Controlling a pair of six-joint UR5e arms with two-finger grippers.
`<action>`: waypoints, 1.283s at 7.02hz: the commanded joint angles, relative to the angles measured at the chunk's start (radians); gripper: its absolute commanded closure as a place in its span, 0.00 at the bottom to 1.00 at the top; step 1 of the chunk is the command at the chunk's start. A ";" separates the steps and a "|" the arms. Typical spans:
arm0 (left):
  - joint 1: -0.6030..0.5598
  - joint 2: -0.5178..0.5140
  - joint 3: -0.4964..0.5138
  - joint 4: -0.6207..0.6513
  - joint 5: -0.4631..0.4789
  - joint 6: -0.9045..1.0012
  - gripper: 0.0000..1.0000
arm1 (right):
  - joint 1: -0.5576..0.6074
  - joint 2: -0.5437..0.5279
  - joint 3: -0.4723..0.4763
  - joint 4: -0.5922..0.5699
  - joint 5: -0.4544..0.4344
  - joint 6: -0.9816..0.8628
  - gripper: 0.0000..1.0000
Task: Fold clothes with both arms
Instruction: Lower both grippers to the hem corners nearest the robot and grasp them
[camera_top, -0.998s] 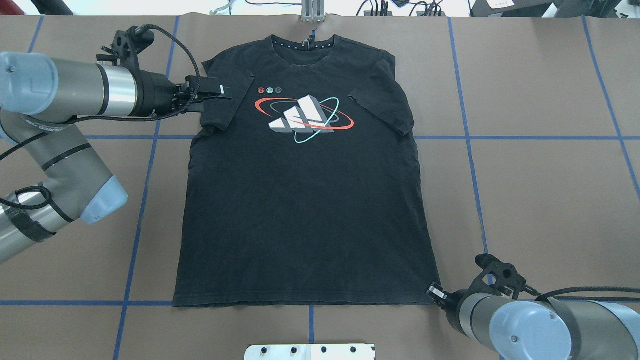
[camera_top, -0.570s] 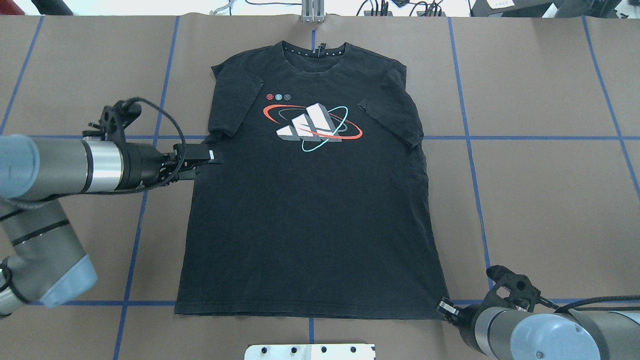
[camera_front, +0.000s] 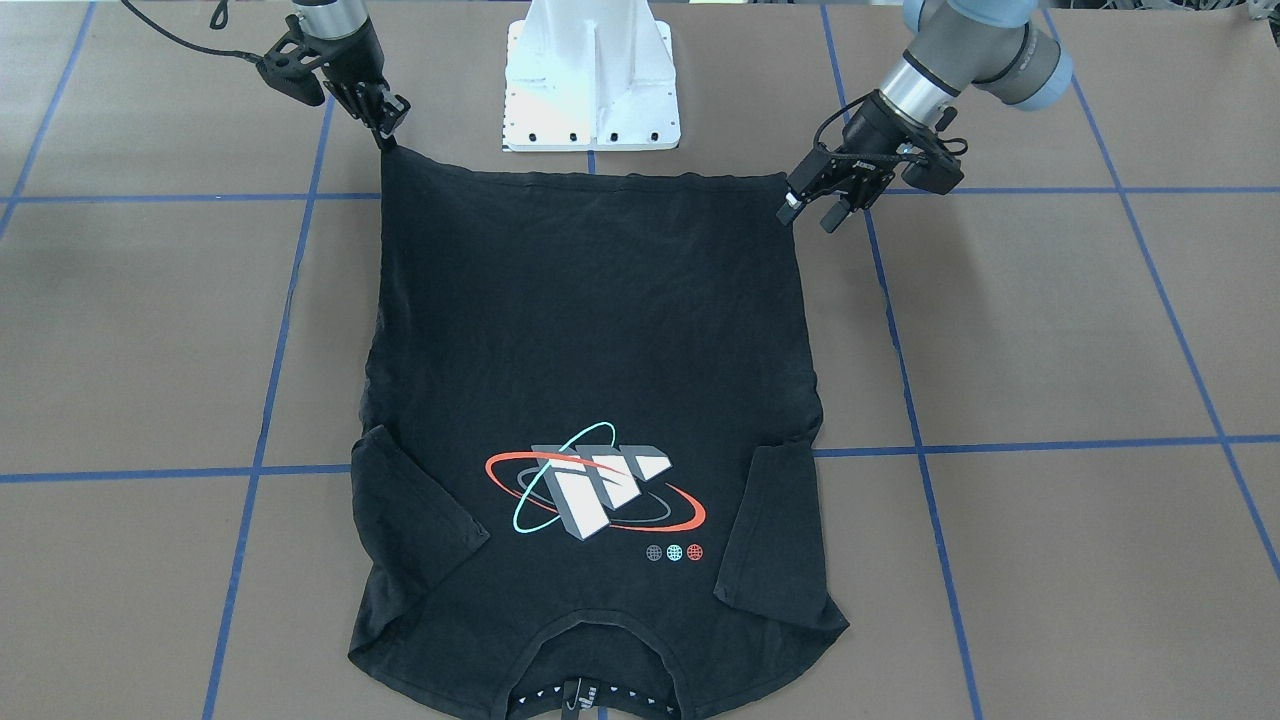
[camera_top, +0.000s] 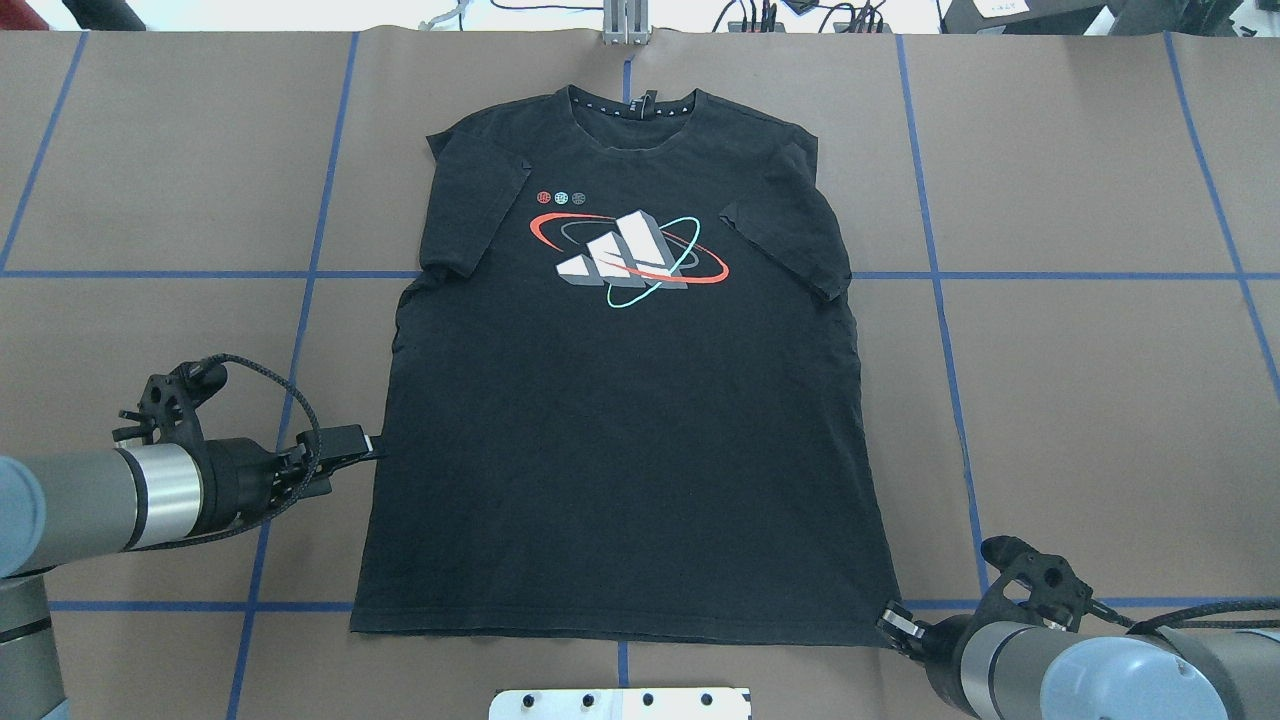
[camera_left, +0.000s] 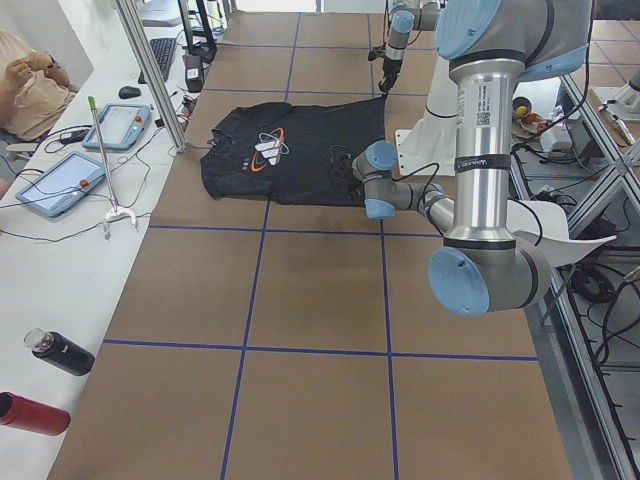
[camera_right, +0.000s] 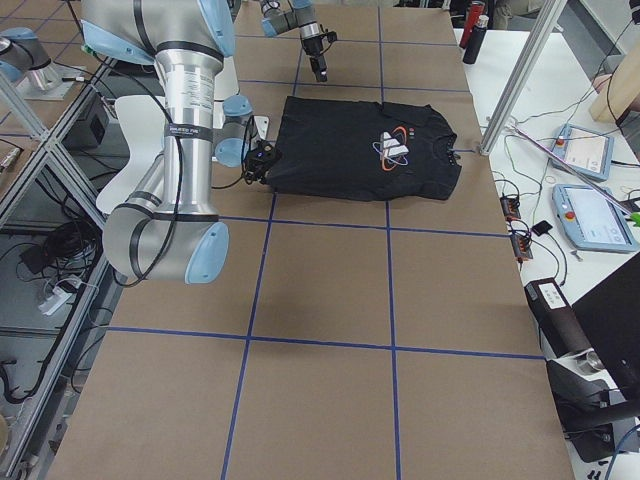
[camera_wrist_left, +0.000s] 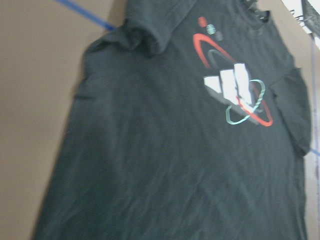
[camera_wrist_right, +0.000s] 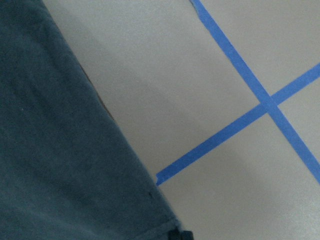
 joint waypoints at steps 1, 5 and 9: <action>0.138 0.019 -0.029 0.128 0.097 -0.072 0.07 | -0.001 0.003 0.001 0.000 -0.005 0.023 1.00; 0.245 0.016 -0.113 0.353 0.107 -0.183 0.26 | -0.002 0.006 0.001 0.000 -0.005 0.023 1.00; 0.286 0.015 -0.108 0.372 0.108 -0.223 0.45 | -0.002 0.006 -0.001 0.000 -0.005 0.023 1.00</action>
